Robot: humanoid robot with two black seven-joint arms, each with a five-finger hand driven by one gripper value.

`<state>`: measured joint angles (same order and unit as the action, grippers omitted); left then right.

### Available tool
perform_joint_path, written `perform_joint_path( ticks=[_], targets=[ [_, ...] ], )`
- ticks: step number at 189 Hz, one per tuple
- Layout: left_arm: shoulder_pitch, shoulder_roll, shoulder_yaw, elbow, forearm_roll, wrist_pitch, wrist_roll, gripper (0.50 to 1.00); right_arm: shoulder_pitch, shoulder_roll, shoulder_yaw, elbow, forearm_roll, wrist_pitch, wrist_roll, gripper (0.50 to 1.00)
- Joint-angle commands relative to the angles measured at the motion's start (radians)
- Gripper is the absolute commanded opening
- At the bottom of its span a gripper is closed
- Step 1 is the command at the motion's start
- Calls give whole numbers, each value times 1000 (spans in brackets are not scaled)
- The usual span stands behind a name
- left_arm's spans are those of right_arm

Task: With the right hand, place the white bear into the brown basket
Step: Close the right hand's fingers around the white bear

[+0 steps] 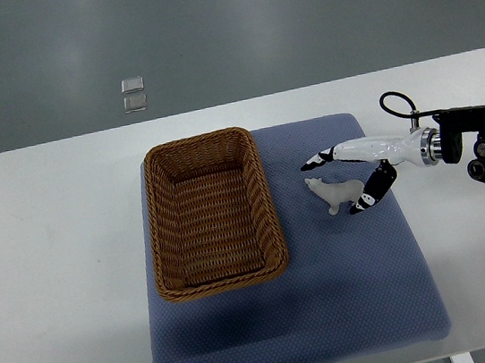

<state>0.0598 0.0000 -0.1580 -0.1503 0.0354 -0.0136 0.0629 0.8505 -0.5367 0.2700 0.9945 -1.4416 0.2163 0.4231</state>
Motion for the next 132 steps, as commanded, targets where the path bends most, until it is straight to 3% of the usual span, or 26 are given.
perform_joint_path(
  ticks=[1,13,27,49,70,117,132],
  targets=[
    [0,0,0,0,0,0,0,1000,1,4,0,0,-2,0,-1,901],
    [0,0,0,0,0,0,0,1000,1,4,0,0,-2,0,-1,895],
    [0,0,0,0,0,0,0,1000,1,4,-2,-2,-5,0,-1,852],
    [0,0,0,0,0,0,0,1000,1,4,-2,-2,-17,0,0,774],
    [0,0,0,0,0,0,0,1000,-2,4,-2,-2,-17,0,0,652],
    [0,0,0,0,0,0,0,1000,1,4,-2,-2,-23,2,0,503],
    [0,0,0,0,0,0,0,1000,2,4,-2,-2,-23,2,0,500]
  ],
)
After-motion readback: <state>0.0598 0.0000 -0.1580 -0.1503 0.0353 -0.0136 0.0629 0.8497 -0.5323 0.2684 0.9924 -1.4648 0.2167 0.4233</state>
